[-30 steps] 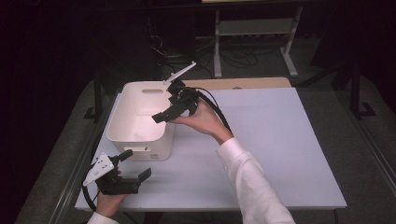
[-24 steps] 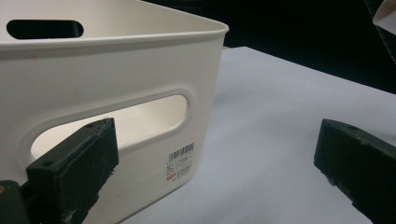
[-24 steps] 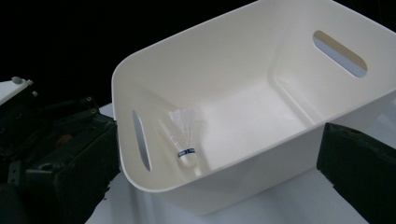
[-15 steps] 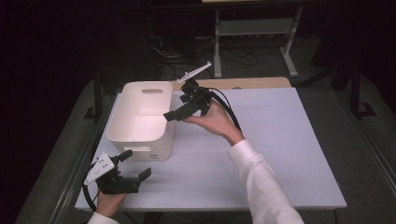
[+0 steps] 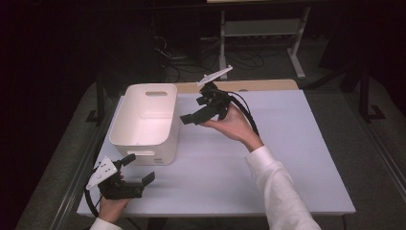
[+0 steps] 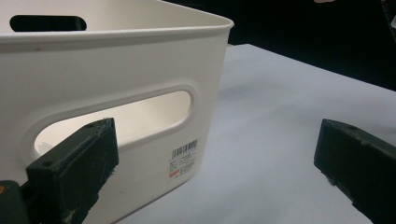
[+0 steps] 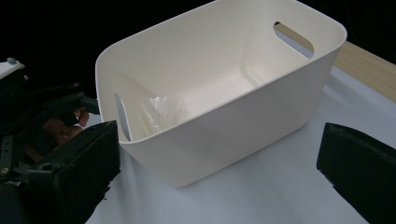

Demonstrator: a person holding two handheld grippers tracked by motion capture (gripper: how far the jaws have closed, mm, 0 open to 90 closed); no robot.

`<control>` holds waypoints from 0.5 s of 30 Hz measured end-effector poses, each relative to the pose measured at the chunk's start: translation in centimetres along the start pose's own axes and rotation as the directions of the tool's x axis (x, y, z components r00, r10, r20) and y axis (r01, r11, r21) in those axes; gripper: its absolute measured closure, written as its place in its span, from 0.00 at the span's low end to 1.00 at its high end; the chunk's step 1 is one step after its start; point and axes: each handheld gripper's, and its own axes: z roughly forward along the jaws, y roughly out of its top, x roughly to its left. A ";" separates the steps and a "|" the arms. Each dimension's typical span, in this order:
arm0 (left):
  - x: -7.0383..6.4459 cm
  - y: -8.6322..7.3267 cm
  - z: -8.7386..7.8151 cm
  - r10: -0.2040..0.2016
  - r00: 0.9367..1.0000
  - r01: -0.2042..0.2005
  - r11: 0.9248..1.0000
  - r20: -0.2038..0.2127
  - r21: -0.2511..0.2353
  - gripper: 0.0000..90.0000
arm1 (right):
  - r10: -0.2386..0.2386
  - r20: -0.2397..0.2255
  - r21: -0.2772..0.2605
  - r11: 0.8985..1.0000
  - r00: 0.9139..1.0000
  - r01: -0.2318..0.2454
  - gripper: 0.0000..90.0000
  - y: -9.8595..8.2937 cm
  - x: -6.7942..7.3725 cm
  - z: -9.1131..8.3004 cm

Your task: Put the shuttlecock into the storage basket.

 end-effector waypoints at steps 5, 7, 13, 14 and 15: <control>-0.2 0.0 0.2 0.006 1.000 -0.006 1.000 0.000 -0.005 0.00 | 0.007 0.008 -0.013 1.000 1.000 -0.007 0.00 -0.6 -0.4 -0.8; -0.2 0.0 0.1 0.011 1.000 -0.011 1.000 -0.001 0.004 0.00 | 0.006 0.014 -0.016 1.000 1.000 -0.006 0.00 -0.9 -0.5 -1.1; -0.1 0.0 0.0 0.005 1.000 -0.005 1.000 -0.001 0.000 0.00 | 0.003 0.030 -0.038 0.999 1.000 -0.002 0.00 -1.9 -1.0 -2.0; -0.1 0.0 0.1 0.004 1.000 -0.004 1.000 -0.001 -0.002 0.00 | 0.005 0.033 -0.040 0.999 0.999 -0.003 0.00 -2.1 -1.0 -2.2; -0.1 0.0 0.0 0.003 1.000 -0.003 1.000 0.000 -0.001 0.00 | 0.008 0.033 -0.042 0.999 0.999 -0.007 0.00 -2.2 -1.1 -2.4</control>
